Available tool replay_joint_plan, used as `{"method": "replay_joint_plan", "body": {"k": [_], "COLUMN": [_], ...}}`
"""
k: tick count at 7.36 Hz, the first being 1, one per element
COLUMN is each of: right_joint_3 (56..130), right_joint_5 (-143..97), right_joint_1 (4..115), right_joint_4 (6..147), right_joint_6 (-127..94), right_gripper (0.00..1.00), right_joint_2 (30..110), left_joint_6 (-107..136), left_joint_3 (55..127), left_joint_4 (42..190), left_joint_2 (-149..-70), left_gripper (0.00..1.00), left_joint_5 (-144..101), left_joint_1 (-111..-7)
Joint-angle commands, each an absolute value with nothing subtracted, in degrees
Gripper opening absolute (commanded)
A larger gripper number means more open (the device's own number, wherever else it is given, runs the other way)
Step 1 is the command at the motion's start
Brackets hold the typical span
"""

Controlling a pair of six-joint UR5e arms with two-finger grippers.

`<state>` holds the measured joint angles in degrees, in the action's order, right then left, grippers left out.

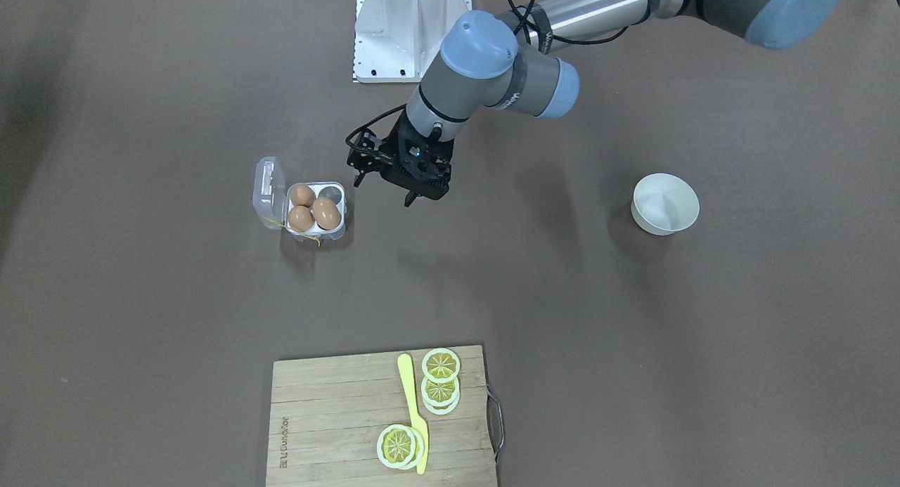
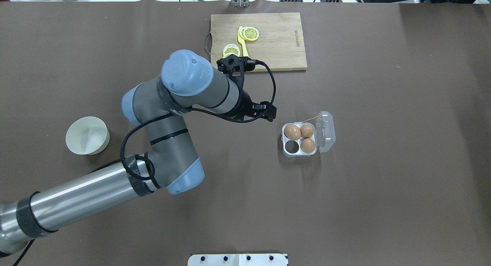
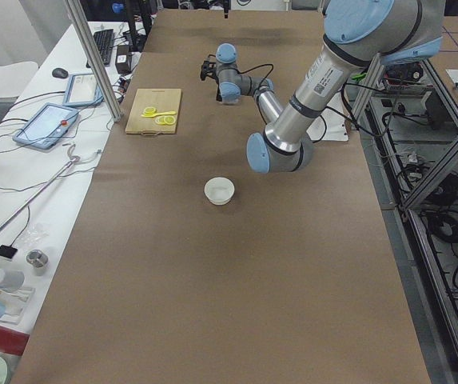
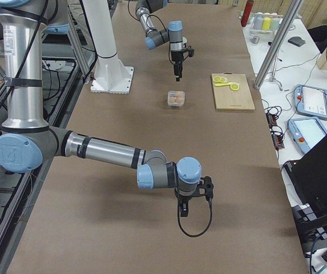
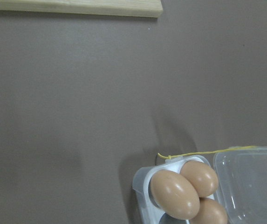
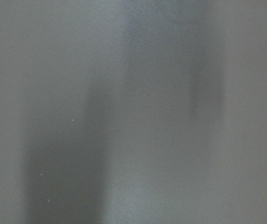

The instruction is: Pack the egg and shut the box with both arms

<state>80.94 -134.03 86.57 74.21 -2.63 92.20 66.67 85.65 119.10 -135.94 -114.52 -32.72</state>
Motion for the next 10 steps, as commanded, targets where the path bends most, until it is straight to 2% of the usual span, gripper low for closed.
{"method": "replay_joint_plan", "body": {"k": [1,5,10], "right_joint_3": [80.7,80.9,80.9], "right_joint_5": [-134.0,-134.0,-134.2], "right_joint_1": [86.6,86.6,86.6], "right_joint_4": [74.2,74.2,74.3], "right_joint_6": [-2.6,-2.5,-2.5], "right_gripper": [1.0,1.0,1.0], "right_joint_2": [92.1,92.0,91.9], "left_joint_6": [60.4,48.8,31.6], "left_joint_3": [95.1,104.7,110.9], "left_joint_4": [110.5,108.7,109.2], "left_joint_2": [-130.9,-116.7,-98.2], "left_gripper": [0.93,0.97,0.97], "left_joint_5": [-118.9,-125.3,-130.6], "left_joint_1": [-36.8,-46.5,-60.0]}}
